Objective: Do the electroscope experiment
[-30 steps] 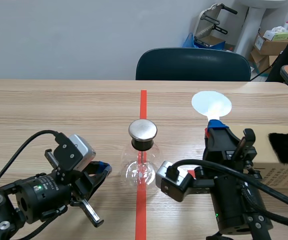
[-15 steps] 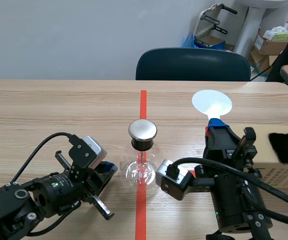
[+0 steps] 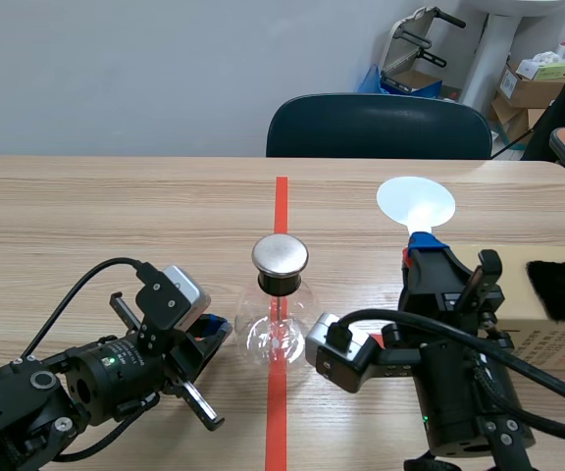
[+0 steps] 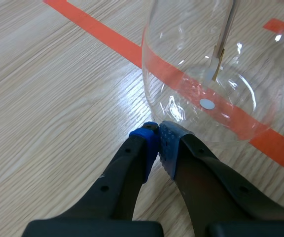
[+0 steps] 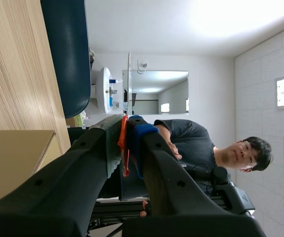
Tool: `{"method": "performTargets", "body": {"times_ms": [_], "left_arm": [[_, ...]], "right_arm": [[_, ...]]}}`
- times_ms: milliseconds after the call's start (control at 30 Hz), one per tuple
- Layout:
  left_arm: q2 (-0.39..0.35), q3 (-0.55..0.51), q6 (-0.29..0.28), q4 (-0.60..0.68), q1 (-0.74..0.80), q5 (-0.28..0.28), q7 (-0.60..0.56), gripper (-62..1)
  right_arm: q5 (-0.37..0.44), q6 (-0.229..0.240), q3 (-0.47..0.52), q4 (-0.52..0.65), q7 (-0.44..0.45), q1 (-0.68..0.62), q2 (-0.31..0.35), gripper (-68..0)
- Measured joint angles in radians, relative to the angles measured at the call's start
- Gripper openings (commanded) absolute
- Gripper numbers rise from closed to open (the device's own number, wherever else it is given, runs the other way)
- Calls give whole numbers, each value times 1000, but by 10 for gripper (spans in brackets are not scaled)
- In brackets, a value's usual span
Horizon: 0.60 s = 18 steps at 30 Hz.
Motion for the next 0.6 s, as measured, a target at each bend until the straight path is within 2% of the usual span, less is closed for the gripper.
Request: {"method": "performTargets", "body": {"times_ms": [600], "left_arm": [[0, 0, 0, 0, 0, 0, -7, -573]], "right_arm": [[0, 0, 0, 0, 0, 0, 0, -662]]}}
